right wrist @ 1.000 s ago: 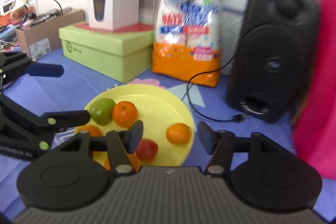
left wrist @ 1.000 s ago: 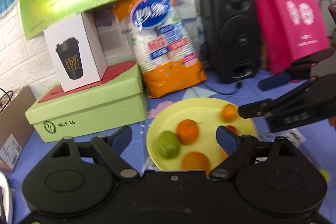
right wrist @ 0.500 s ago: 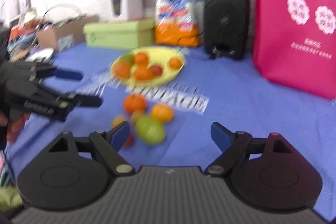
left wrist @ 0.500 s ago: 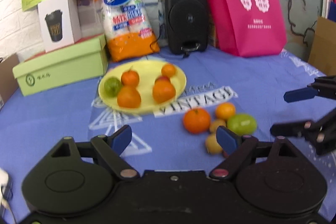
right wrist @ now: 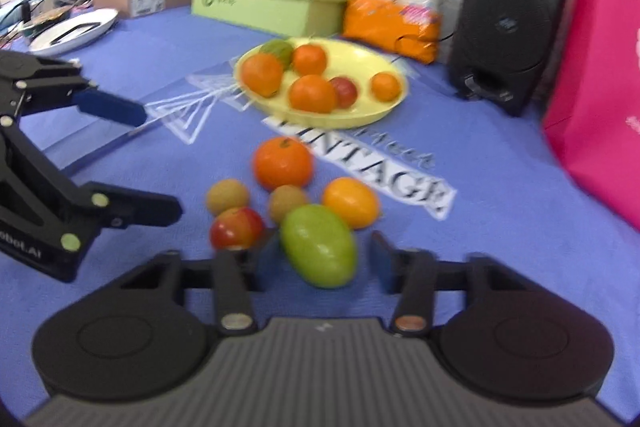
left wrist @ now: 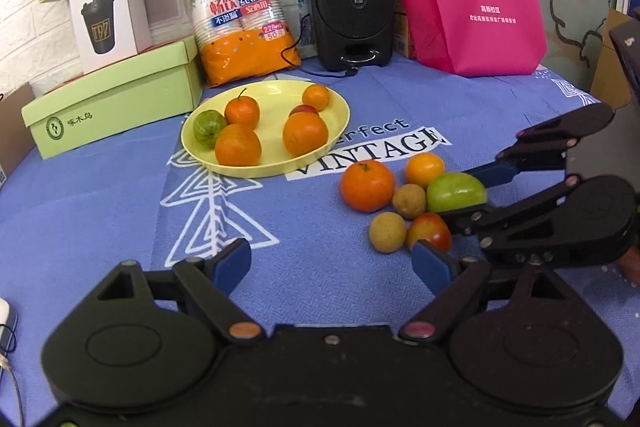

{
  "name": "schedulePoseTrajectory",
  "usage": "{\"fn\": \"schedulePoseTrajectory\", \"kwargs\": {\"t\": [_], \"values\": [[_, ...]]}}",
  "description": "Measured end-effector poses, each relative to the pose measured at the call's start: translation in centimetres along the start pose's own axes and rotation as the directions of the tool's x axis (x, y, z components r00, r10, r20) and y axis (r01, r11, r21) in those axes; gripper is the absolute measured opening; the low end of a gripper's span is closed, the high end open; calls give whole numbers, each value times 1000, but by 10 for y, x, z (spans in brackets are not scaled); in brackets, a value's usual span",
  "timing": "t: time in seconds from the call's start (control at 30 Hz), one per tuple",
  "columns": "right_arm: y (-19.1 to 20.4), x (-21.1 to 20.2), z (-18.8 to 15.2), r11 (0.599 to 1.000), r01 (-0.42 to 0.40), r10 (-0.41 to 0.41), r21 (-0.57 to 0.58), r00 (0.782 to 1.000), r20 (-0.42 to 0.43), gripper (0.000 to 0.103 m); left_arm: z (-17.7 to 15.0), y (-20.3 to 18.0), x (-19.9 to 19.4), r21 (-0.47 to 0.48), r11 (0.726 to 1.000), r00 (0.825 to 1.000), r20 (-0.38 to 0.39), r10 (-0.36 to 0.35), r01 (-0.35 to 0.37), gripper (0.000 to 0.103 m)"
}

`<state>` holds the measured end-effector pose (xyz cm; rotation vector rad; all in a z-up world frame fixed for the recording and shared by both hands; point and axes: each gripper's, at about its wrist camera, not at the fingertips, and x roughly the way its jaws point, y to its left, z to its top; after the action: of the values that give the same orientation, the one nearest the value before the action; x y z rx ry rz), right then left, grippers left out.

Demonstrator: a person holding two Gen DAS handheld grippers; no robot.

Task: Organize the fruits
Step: 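Grasp a red plum with the left tool while the right tool grasps a green guava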

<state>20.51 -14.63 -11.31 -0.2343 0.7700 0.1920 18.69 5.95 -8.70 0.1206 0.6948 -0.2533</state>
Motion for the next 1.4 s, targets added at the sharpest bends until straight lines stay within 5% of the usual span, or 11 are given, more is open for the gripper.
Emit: {"fn": "schedulePoseTrajectory", "kwargs": {"t": [0.37, 0.47, 0.53, 0.6, 0.87, 1.27, 1.33, 1.4], "values": [[-14, -35, -30, 990, -2, 0, 141, 1000, 17, 37, 3, -36, 18, 57, 994, 996, 1, -93, 93, 88], [-20, -46, -38, 986, 11, -14, 164, 1000, 15, 36, 1, -43, 25, 61, 996, 998, -7, -69, 69, 79], [-24, -52, -42, 985, 19, -22, 172, 1000, 17, 36, 0, -46, 28, 48, 996, 997, -17, -73, 74, 61], [-26, -56, -45, 984, 18, -22, 179, 1000, 22, 36, -1, -50, 28, 50, 996, 997, -23, -73, 74, 58], [-25, -52, -46, 983, 18, -22, 180, 1000, 18, 36, 2, -56, 28, 62, 996, 997, -42, -64, 66, 57], [-30, -55, -48, 982, 25, -29, 190, 999, 20, 36, 5, -54, 42, 43, 988, 988, -42, -146, 148, 60], [-29, -55, -47, 984, 20, -23, 175, 1000, 18, 39, 6, -52, 45, 37, 988, 988, -36, -149, 150, 50], [-26, -54, -45, 989, 5, -7, 149, 1000, 17, 65, 6, -47, 46, 31, 988, 988, -30, -149, 150, 35]]}}
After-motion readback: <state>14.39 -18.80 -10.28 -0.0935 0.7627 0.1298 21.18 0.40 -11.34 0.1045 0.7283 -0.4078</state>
